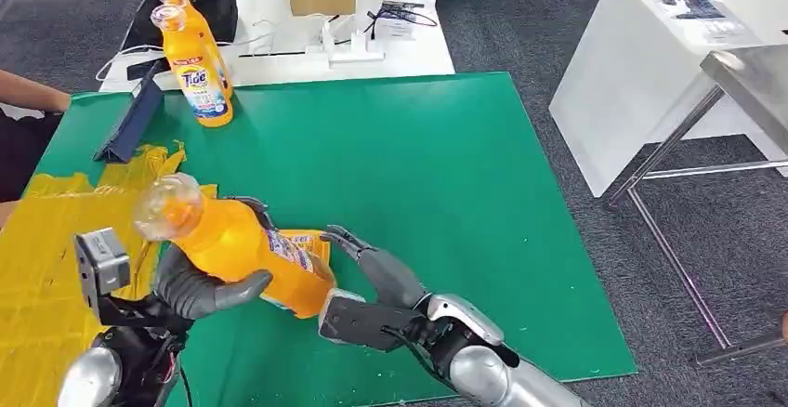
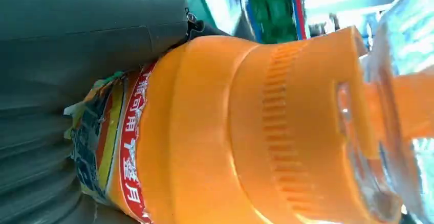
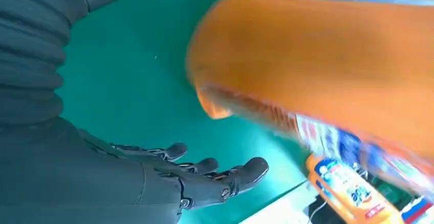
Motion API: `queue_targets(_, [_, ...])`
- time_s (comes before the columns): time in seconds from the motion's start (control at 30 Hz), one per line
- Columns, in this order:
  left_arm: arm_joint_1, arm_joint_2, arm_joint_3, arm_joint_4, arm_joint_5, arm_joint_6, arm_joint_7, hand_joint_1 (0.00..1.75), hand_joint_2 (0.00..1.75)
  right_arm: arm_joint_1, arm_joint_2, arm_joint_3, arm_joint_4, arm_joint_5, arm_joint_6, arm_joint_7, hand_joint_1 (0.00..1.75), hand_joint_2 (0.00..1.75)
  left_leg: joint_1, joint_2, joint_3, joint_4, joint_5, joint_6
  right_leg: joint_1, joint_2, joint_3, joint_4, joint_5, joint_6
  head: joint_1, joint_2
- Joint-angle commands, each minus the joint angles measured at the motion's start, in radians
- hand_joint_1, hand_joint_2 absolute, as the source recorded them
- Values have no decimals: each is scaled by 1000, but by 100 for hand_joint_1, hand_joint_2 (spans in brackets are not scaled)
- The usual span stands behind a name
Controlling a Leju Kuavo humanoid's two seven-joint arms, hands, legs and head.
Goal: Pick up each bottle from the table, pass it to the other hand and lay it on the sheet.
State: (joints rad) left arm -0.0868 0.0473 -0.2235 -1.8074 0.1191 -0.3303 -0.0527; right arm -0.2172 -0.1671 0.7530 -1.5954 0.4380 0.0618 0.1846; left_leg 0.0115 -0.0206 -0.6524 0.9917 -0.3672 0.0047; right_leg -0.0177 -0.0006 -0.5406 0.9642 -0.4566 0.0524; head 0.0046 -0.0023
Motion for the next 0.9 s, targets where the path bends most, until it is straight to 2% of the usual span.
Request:
queue_targets(0.03, [-132, 111, 116, 132, -417, 82, -84, 175, 175, 117, -8, -127, -134, 72, 36, -13, 0, 175, 0, -1, 3, 1, -1, -1, 1, -3, 3, 2, -3, -3, 0, 0])
queue_targets(0.17, [-202, 235, 32, 218, -894, 217, -86, 175, 175, 127, -1, -126, -148, 97, 52, -21, 0, 175, 0, 0, 2, 1, -1, -1, 1, -2, 2, 1, -2, -3, 0, 0])
queue_targets(0.23, [-235, 275, -1, 279, -1043, 267, -97, 175, 175, 115, 9, -120, -145, 100, 59, -20, 0, 175, 1, -1, 3, 2, -1, -1, 1, -3, 4, 2, -3, -4, 0, 0])
queue_targets(0.3, [-249, 297, -19, 311, -1072, 249, -110, 175, 175, 108, 11, -115, -143, 101, 64, -18, 0, 175, 1, -2, 5, 2, -2, -1, 1, -4, 4, 3, -4, -5, 0, 0])
queue_targets(0.37, [-276, 331, -58, 366, -1184, 272, -93, 175, 175, 101, 16, -112, -142, 101, 70, -14, 0, 175, 0, 1, 2, 0, 0, 0, 1, -1, -3, 1, -1, -3, 0, 0])
queue_targets(0.47, [-317, 364, -101, 436, -1238, 256, -95, 175, 175, 94, 15, -105, -131, 103, 79, -3, 0, 175, 1, 0, 4, 1, -1, 0, 1, -3, 0, 2, -3, -4, 0, 0])
queue_targets(0.6, [-359, 386, -131, 492, -1260, 245, -99, 175, 175, 84, 15, -94, -113, 101, 84, -3, 0, 175, 0, 1, 1, 0, 0, 0, 1, -1, -8, 0, -1, -2, 0, 0])
queue_targets(0.77, [-452, 380, -189, 645, -1304, 137, -44, 175, 175, 52, 27, -70, -73, 98, 101, 4, 0, 175, 1, 1, 2, 0, -1, 0, 1, -1, -6, 1, -2, -3, 0, 0])
queue_targets(0.9, [-508, 370, -215, 787, -1257, 63, -38, 175, 175, 27, 32, -51, -39, 89, 109, 9, 0, 175, 0, 1, 2, 0, 0, 0, 1, -1, 2, 0, -1, -2, 0, 0])
